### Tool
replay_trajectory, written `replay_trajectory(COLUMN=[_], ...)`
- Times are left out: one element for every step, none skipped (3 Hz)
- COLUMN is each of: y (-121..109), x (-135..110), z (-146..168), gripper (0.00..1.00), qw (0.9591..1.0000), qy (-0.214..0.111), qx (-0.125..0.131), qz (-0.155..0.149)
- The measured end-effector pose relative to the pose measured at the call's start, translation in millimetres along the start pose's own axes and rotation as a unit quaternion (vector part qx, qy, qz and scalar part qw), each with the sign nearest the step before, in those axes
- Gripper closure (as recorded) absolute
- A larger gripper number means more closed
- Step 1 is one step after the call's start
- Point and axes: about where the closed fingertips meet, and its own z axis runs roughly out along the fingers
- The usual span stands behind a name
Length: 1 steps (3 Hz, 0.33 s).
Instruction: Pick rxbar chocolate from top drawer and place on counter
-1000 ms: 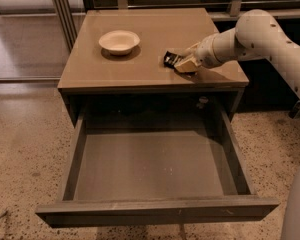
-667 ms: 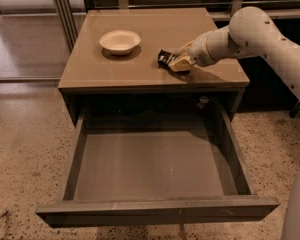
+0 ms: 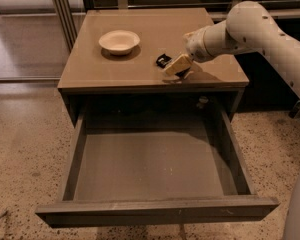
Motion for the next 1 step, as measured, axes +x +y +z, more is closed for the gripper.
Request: replay_trajectory(y=[0.1], x=[0.0], z=[0.1], gripper=[0.00], qw=[1.0000], qy=[0.000], qx=[0.000], qz=[0.000])
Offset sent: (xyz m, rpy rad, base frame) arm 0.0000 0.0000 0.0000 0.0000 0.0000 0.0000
